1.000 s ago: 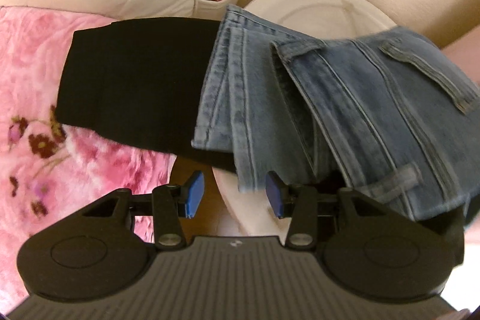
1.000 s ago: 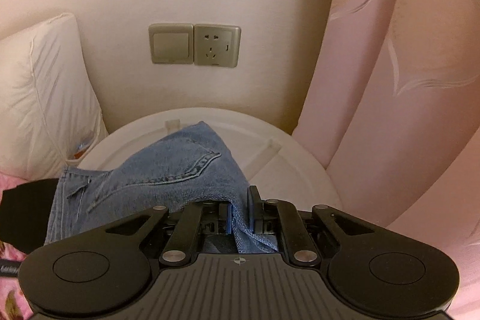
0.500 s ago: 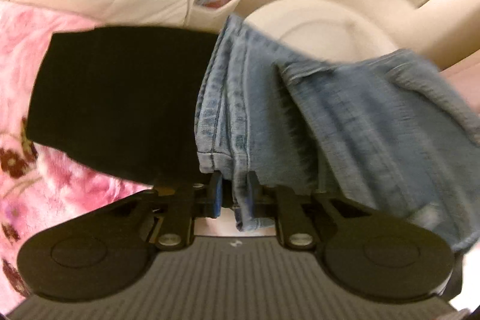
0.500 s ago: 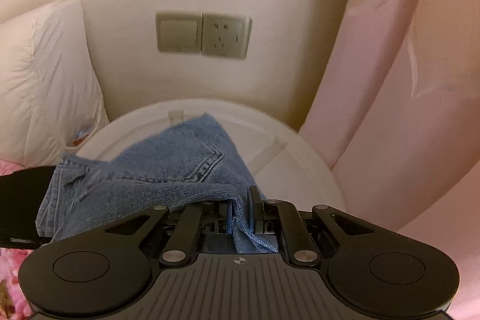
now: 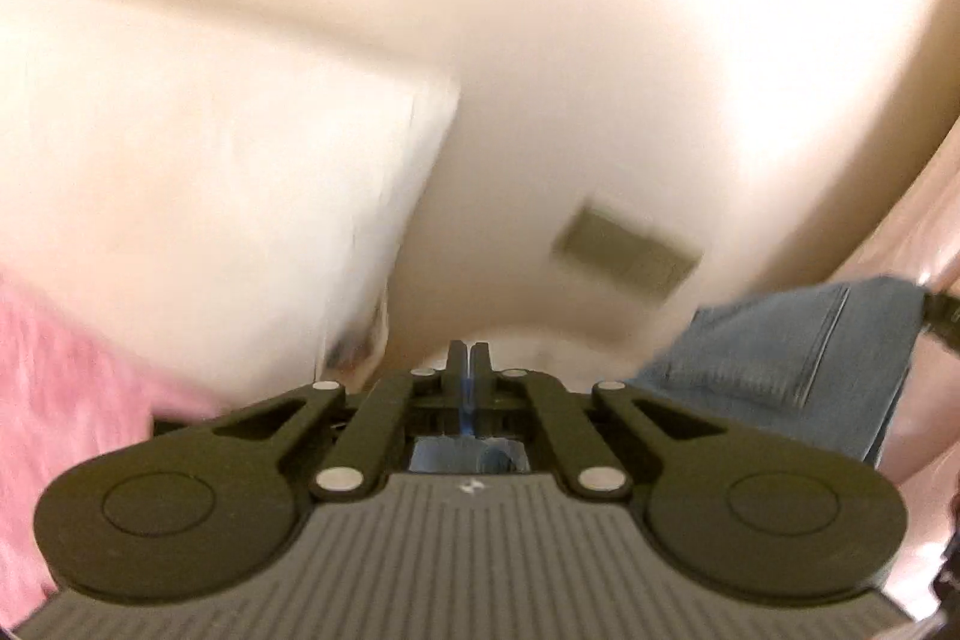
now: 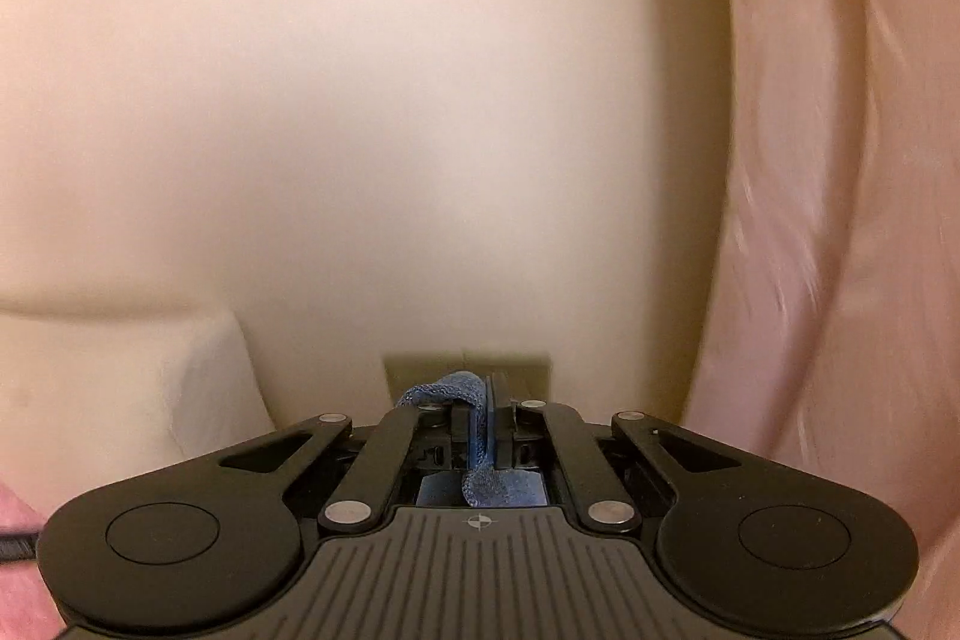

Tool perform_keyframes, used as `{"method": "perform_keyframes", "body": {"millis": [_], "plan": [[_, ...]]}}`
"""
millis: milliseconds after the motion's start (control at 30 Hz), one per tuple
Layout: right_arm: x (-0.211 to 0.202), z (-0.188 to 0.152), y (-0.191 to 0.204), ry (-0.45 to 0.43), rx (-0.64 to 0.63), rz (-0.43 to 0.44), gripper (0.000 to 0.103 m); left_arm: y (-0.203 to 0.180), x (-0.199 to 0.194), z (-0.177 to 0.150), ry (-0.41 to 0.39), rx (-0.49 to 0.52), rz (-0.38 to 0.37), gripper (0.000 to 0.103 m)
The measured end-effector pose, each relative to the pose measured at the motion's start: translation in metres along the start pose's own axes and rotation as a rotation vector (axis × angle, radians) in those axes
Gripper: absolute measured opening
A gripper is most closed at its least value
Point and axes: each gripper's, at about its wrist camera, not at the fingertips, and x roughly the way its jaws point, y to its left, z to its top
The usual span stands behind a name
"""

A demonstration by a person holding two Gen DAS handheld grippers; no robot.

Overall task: Fold clothes
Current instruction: 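Lift the blue jeans with both grippers and carry them to the bed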

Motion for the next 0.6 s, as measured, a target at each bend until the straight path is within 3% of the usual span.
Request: {"method": "perform_keyframes", "body": {"millis": [67, 133, 267, 367, 500, 600], "plan": [[-0.012, 0.016, 0.007, -0.048, 0.000, 0.025, 0.001, 0.002, -0.013, 0.016, -0.021, 0.031, -0.013, 0.000], [-0.024, 0.032, 0.014, -0.097, -0.001, 0.050, 0.001, 0.007, -0.020, 0.019, 0.011, 0.020, -0.017, 0.000], [-0.047, 0.063, 0.029, -0.194, -0.001, 0.100, 0.001, 0.021, -0.022, -0.007, 0.119, -0.092, -0.026, 0.000], [-0.064, 0.082, 0.037, -0.249, 0.001, 0.125, 0.002, 0.032, -0.016, -0.040, 0.190, -0.158, -0.022, 0.011], [-0.073, 0.084, 0.041, -0.248, -0.018, 0.122, 0.002, 0.049, 0.010, -0.087, 0.319, -0.210, 0.017, 0.013], [-0.069, 0.064, 0.033, -0.175, -0.025, 0.080, 0.002, 0.061, 0.033, -0.111, 0.367, -0.265, 0.010, 0.018]]}}
